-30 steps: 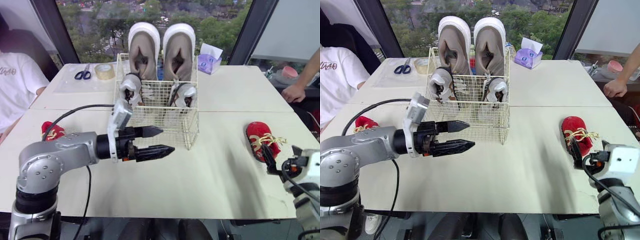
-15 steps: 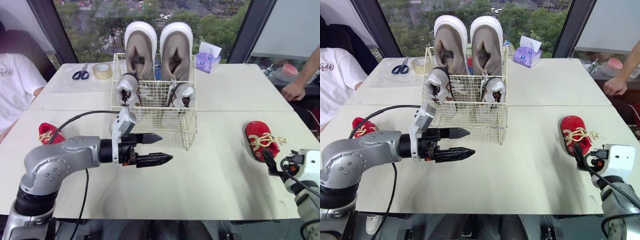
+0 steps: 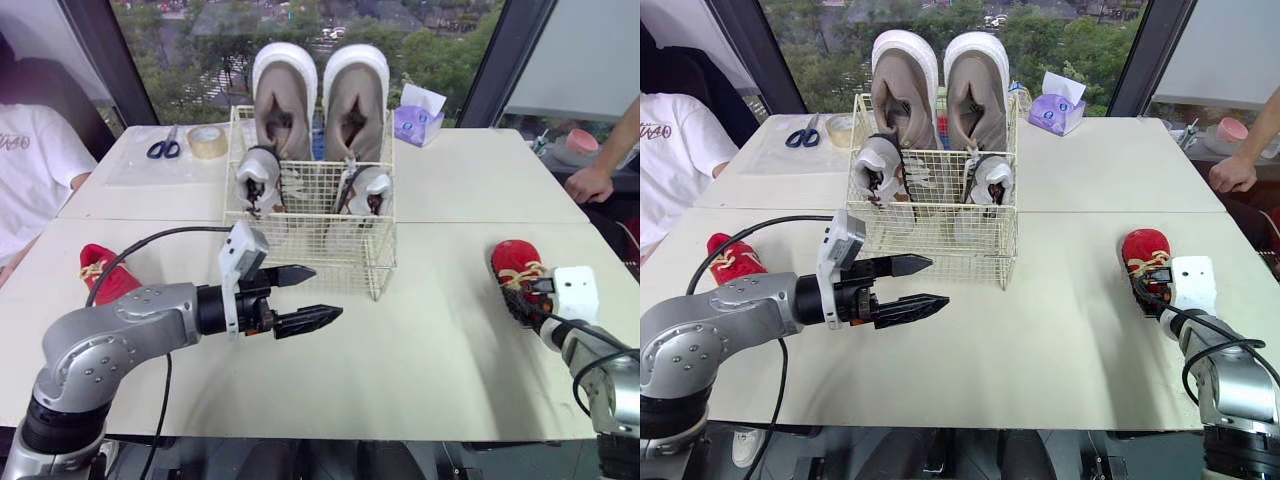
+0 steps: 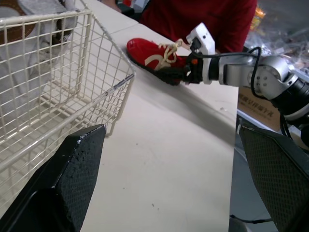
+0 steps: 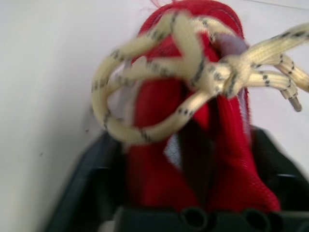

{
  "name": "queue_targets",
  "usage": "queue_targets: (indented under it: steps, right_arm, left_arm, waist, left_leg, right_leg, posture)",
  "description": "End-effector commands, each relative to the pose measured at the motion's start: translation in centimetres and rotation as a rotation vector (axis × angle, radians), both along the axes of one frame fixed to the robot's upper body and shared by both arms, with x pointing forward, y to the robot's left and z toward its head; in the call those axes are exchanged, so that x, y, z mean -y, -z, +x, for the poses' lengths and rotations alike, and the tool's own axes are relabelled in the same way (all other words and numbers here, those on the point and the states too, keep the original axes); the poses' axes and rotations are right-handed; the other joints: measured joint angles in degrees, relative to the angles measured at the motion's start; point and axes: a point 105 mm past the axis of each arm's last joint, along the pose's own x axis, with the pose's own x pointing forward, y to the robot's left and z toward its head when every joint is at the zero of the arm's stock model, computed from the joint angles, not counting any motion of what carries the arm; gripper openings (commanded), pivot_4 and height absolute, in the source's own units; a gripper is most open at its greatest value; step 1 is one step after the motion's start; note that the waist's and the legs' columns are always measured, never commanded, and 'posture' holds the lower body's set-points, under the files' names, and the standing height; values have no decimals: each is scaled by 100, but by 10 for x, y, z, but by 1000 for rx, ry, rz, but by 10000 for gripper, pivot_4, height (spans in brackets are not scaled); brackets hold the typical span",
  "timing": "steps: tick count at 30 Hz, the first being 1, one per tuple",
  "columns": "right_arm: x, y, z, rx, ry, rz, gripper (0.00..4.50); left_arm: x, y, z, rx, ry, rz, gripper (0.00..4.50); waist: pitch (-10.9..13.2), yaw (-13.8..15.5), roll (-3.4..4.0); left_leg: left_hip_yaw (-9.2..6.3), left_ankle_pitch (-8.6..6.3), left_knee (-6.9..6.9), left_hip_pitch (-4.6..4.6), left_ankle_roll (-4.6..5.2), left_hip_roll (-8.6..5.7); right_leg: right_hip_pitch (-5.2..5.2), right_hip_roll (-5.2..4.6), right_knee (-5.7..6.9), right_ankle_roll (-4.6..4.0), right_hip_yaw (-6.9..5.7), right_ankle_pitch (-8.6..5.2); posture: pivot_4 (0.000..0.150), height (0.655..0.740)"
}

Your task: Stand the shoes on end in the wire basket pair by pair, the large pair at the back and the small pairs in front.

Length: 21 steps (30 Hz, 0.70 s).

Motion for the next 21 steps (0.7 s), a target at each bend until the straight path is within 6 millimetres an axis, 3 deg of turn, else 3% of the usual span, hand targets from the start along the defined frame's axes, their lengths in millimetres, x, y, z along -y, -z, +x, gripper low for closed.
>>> queue_targets:
  steps: [1,3,4,8,10,11,14,17,21]
  right_arm:
    - [3,-1,-2,-10,14,-20,14384]
    - [1,-10,0,23,2,-27,9185]
    - [-3,-26,5,89,-26,-47,9185]
    - [-17,-122,22,438,-126,-124,9185]
    - [-28,-181,25,632,-180,-146,9185]
    - [-53,-222,25,745,-318,-206,9185]
    - [-113,-307,12,967,-617,-383,9185]
    - [-148,-345,-1,1074,-788,-452,9185]
    - [-187,-361,-12,1111,-995,-530,9185]
  left_arm:
    - [-11,-20,-3,73,19,25,45000]
    - [-22,-28,-1,76,32,56,45000]
    - [-31,-37,1,69,35,46,45000]
    - [-59,-84,15,59,19,-110,45000]
    - [-69,-114,22,83,13,-226,45000]
    - [-72,-137,27,127,10,-312,45000]
    - [-79,-188,41,235,-33,-499,45000]
    - [-85,-214,50,279,-71,-609,45000]
    - [-85,-233,50,316,-45,-657,45000]
  waist:
    - [-4,0,-8]
    - [-4,3,-9]
    - [-4,5,-9]
    - [23,-43,32]
    - [44,-104,47]
    - [51,-129,49]
    - [85,-145,47]
    - [74,-154,-1]
    - [74,-178,-46]
  left_leg:
    - [0,-2,0,1,-4,0]
    - [0,-6,1,2,-11,0]
    - [0,-7,1,2,-11,0]
    - [2,-6,0,-5,-9,-1]
    - [4,1,1,-8,2,-1]
    - [4,3,0,-9,3,-1]
    - [4,6,-9,-13,2,0]
    - [2,26,-24,-10,-37,11]
    - [1,12,-15,-14,-49,18]
  right_leg:
    - [0,0,0,0,0,0]
    - [1,0,0,0,-1,0]
    - [-1,0,0,0,-1,0]
    - [-13,0,1,0,-1,0]
    - [-15,1,4,1,-2,0]
    - [-19,1,5,3,-2,1]
    - [-26,6,6,11,-6,3]
    - [-27,16,6,32,-11,12]
    - [-25,22,-1,39,-10,8]
  posture:
    - [1500,7358]
    - [1500,7358]
    - [1500,7358]
    - [1500,7358]
    - [1500,7358]
    - [1500,7358]
    - [1500,7358]
    - [1500,7358]
    - [1500,7358]
